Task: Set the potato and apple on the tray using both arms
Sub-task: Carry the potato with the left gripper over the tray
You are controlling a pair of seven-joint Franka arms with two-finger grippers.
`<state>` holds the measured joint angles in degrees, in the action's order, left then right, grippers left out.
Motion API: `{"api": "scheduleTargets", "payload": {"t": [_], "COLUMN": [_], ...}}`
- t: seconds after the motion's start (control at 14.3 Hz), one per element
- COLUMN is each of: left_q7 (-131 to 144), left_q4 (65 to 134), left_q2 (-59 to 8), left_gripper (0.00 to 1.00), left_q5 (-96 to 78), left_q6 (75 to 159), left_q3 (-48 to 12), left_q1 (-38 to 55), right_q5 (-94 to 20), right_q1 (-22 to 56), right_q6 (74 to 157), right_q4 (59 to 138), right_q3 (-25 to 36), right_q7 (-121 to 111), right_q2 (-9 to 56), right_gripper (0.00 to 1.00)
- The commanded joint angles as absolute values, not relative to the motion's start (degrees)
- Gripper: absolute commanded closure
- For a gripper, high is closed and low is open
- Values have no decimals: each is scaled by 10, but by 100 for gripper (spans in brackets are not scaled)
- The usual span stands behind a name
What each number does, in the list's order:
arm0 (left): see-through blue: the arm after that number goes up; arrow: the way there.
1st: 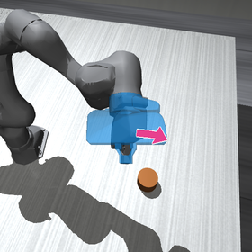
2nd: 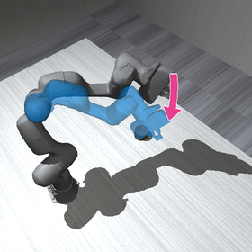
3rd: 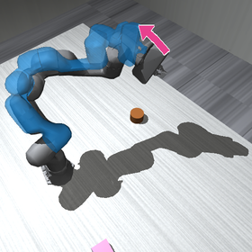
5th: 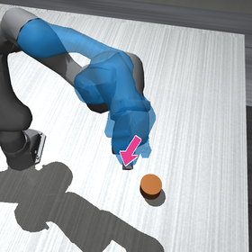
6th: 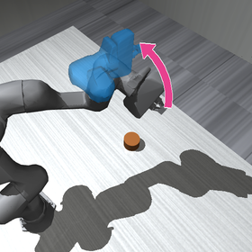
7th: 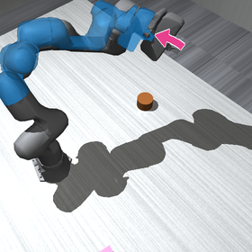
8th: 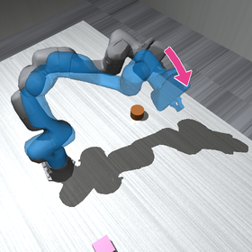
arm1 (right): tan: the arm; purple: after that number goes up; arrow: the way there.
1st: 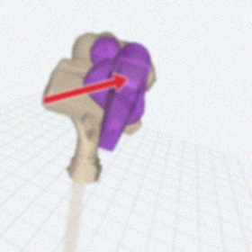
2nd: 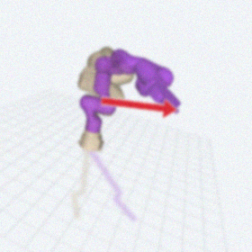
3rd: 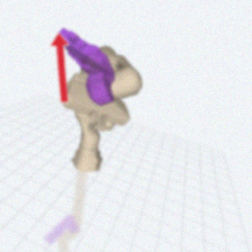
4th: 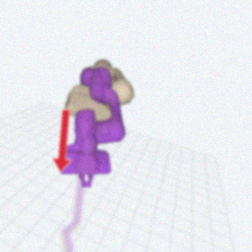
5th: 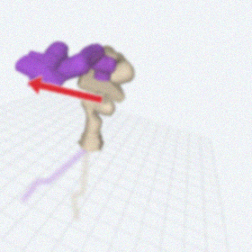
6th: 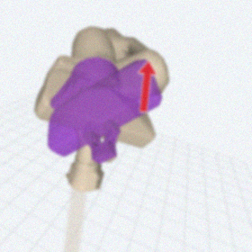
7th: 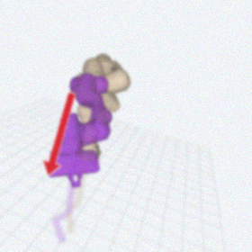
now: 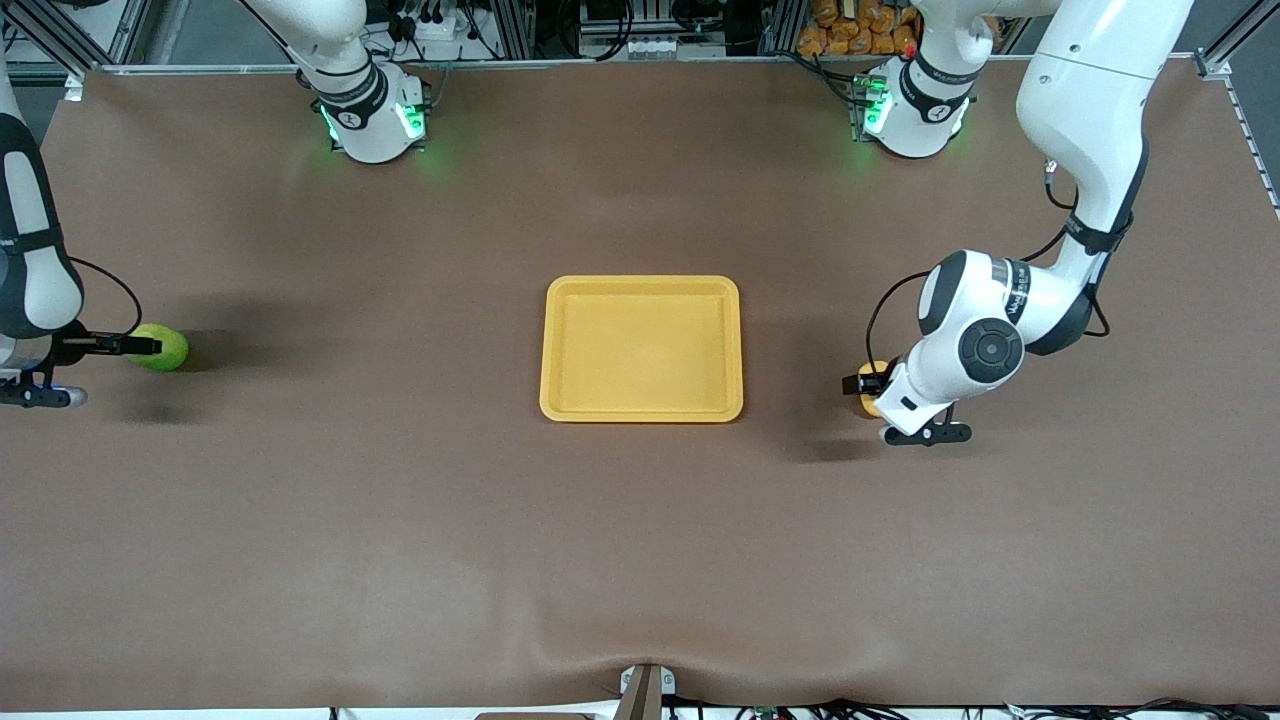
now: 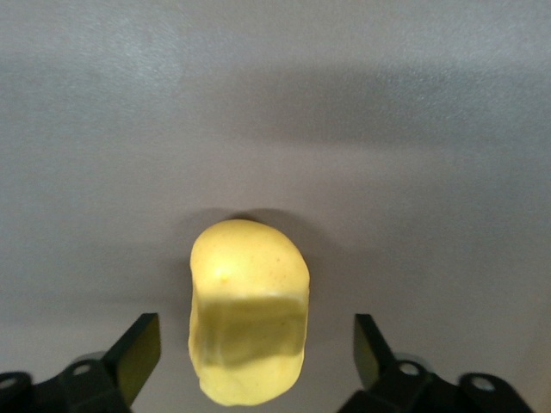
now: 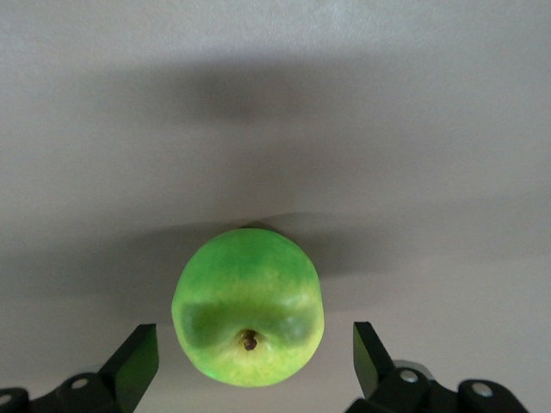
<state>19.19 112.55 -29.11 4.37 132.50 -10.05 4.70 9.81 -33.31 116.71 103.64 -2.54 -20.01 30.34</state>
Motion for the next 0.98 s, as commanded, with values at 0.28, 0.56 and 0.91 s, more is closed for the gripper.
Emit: {"api": "scheduleTargets", "payload": {"t": [0.28,0.56,0.91], "left_q7": [205,207,204], "left_q4": [1119,1077,1007], "left_q2": [-293,-291,-315], "left_gripper": [95,100,100], "left_q5": [55,48,50], "left_q6": [1328,1324,1324], "left_q3": [-101,-108,-154], "left_q1": [79,117,140], "right_q5": [76,76,76], "right_q1": [-360,-364,-362], "right_q6": [1233,1252,1245], "right_q4": [1091,1102,1101], "right_q3": [-39,-39,-40], "right_q7": [-214,-240,-254], "right_q2": [296,297,297], "right_gripper": [0,0,100]}}
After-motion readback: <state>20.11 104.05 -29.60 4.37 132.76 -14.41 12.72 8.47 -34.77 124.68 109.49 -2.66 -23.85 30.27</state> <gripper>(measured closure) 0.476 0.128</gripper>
